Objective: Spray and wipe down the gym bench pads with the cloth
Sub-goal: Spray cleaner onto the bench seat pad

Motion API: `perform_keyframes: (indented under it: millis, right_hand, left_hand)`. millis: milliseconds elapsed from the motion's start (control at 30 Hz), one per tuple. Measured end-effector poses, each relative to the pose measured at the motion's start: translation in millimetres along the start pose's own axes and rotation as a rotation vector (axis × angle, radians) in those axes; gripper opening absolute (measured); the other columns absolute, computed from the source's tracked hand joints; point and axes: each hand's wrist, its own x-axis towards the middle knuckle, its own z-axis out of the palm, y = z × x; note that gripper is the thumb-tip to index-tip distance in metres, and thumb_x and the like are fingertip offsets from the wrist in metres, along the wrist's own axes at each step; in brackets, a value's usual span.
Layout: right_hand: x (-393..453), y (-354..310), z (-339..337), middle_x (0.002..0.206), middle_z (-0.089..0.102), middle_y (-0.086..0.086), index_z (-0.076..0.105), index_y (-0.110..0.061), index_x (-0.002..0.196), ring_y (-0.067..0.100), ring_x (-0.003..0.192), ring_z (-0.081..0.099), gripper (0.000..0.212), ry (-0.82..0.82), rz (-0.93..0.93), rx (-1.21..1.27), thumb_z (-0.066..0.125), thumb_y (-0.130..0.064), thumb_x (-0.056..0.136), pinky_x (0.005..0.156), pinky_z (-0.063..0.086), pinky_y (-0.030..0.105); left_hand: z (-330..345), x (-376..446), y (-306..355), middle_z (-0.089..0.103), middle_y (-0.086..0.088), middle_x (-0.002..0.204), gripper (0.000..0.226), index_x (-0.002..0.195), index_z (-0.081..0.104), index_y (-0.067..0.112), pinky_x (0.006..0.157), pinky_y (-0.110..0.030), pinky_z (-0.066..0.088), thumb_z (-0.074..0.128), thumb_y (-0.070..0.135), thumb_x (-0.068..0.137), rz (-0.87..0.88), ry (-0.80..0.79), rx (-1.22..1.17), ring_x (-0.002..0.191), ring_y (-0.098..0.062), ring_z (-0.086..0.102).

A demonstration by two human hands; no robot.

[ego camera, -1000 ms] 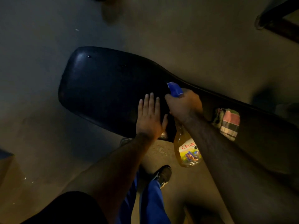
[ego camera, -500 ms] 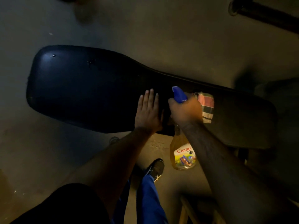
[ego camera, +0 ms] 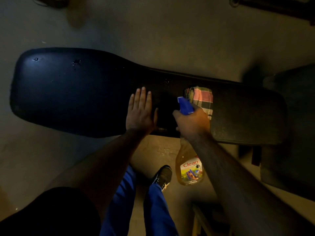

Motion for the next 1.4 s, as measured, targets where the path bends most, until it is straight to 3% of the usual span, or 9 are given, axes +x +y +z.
perform_keyframes:
  millis: [133, 233, 500, 700, 833, 933, 1033, 1133, 1400]
  right_hand:
    - [-21, 27, 8, 0.087, 0.068, 0.002, 0.059, -0.030, 0.097, 0.021, 0.079, 0.069, 0.014, -0.043, -0.027, -0.052, 0.068, -0.038, 0.090, 0.066, 0.060, 0.038]
    - [-34, 40, 19, 0.082, 0.068, 0.002, 0.053, -0.033, 0.087, 0.020, 0.076, 0.069, 0.017, -0.041, 0.012, -0.088, 0.068, -0.040, 0.090, 0.070, 0.062, 0.041]
    - [-60, 29, 66, 0.096, 0.068, 0.000, 0.059, -0.027, 0.121, 0.018, 0.086, 0.068, 0.038, -0.122, 0.042, -0.057, 0.069, -0.042, 0.088, 0.079, 0.062, 0.043]
    - [-79, -8, 127, 0.096, 0.065, 0.001, 0.057, -0.022, 0.124, 0.017, 0.087, 0.065, 0.040, -0.154, 0.037, -0.090, 0.068, -0.041, 0.090, 0.083, 0.060, 0.042]
    - [-77, -27, 151, 0.088, 0.066, -0.001, 0.053, -0.033, 0.090, 0.016, 0.082, 0.067, 0.017, -0.127, 0.087, -0.047, 0.068, -0.040, 0.090, 0.082, 0.061, 0.041]
    - [-73, -47, 153, 0.090, 0.067, -0.001, 0.041, -0.037, 0.078, 0.017, 0.085, 0.069, 0.030, -0.105, 0.048, -0.063, 0.067, -0.041, 0.091, 0.082, 0.062, 0.044]
    - [-64, -77, 153, 0.093, 0.068, 0.000, 0.054, -0.033, 0.093, 0.018, 0.085, 0.071, 0.014, -0.115, 0.006, -0.054, 0.066, -0.041, 0.093, 0.082, 0.062, 0.044]
    - [-54, -104, 162, 0.097, 0.071, 0.002, 0.056, -0.022, 0.129, 0.017, 0.085, 0.071, 0.042, -0.156, -0.003, -0.088, 0.063, -0.043, 0.094, 0.080, 0.062, 0.040]
    - [-55, -144, 205, 0.097, 0.071, 0.003, 0.056, -0.021, 0.129, 0.017, 0.084, 0.071, 0.040, -0.166, 0.005, -0.107, 0.063, -0.040, 0.095, 0.077, 0.062, 0.036]
  left_hand:
    - [-1, 1, 1, 0.017, -0.018, 0.160, 0.067, 0.153, 0.020, 0.008, 0.121, -0.048, 0.012, 0.028, 0.048, 0.099, -0.027, -0.006, 0.034, 0.150, -0.031, 0.011]
    - [-1, 0, 3, 0.017, -0.017, 0.161, 0.067, 0.153, 0.020, 0.009, 0.122, -0.047, 0.012, 0.030, 0.047, 0.099, -0.039, -0.004, 0.034, 0.150, -0.030, 0.011]
    - [-30, -19, -43, 0.029, -0.014, 0.157, 0.053, 0.148, 0.034, 0.009, 0.122, -0.044, 0.014, 0.043, 0.025, 0.099, -0.051, 0.099, -0.152, 0.148, -0.026, 0.021]
    - [-34, -39, -153, 0.016, -0.017, 0.161, 0.066, 0.153, 0.022, 0.008, 0.122, -0.042, 0.005, 0.033, 0.048, 0.101, -0.300, 0.106, -0.090, 0.150, -0.029, 0.009]
    - [-33, -40, -157, 0.017, -0.016, 0.161, 0.063, 0.152, 0.025, 0.007, 0.121, -0.040, 0.005, 0.036, 0.044, 0.102, -0.233, 0.116, -0.171, 0.150, -0.029, 0.010]
    - [-49, -39, -175, 0.024, -0.016, 0.159, 0.058, 0.150, 0.030, 0.007, 0.122, -0.042, 0.010, 0.044, 0.034, 0.100, -0.213, 0.163, -0.258, 0.148, -0.028, 0.016]
    - [-59, -30, -216, 0.021, -0.019, 0.159, 0.063, 0.151, 0.027, 0.006, 0.122, -0.045, 0.009, 0.040, 0.041, 0.100, -0.275, 0.167, -0.167, 0.149, -0.031, 0.014]
    - [-54, -31, -240, 0.014, -0.018, 0.161, 0.071, 0.153, 0.020, 0.007, 0.122, -0.042, 0.005, 0.030, 0.053, 0.100, -0.309, 0.124, -0.102, 0.150, -0.029, 0.008]
    - [-56, -35, -250, 0.012, -0.016, 0.162, 0.066, 0.154, 0.019, 0.007, 0.122, -0.043, 0.005, 0.031, 0.047, 0.102, -0.227, 0.115, -0.244, 0.150, -0.026, 0.004]
